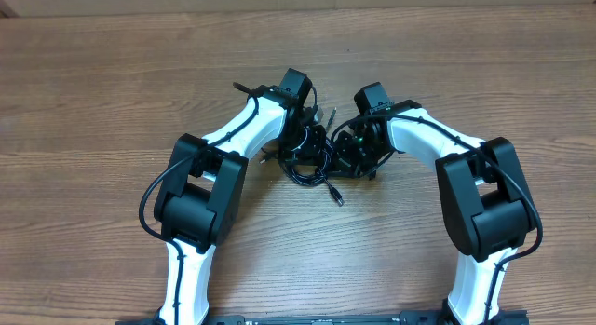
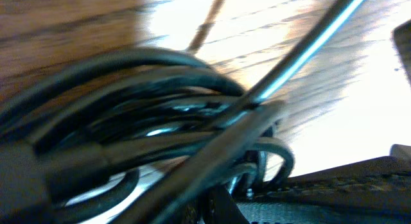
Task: Untangle cables
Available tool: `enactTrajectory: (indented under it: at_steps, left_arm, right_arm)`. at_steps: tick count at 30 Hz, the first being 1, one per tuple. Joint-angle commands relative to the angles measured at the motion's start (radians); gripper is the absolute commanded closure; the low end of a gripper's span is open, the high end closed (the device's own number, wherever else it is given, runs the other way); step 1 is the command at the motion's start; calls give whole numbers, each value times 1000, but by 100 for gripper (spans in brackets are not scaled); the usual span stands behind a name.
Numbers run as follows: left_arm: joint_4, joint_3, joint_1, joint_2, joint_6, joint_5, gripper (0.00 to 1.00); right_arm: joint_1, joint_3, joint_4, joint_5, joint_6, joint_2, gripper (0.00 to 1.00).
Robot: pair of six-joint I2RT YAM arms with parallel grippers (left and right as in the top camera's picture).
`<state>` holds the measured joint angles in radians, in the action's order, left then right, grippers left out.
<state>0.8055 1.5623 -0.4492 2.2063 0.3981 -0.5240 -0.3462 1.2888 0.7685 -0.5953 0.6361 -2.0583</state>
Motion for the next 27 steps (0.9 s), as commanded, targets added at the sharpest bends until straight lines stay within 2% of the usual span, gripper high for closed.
enactTrajectory:
  at_steps: [1, 7, 17, 24, 27]
  left_arm:
    - [-26, 16, -2, -3, 9, -101, 96]
    - [-40, 32, 2, -9, 6, -93, 96]
    - [-66, 94, 30, -60, 11, -94, 96]
    - [-128, 103, 62, -123, 83, -39, 96]
    - [-163, 103, 82, -143, 142, -92, 96]
  right_arm:
    - [-15, -7, 6, -103, -13, -14, 96]
    - [14, -6, 25, -222, -13, -14, 96]
    - [26, -7, 53, -185, -43, -14, 96]
    - [26, -7, 53, -154, -47, -14, 96]
    - [26, -7, 57, -134, -66, -14, 96]
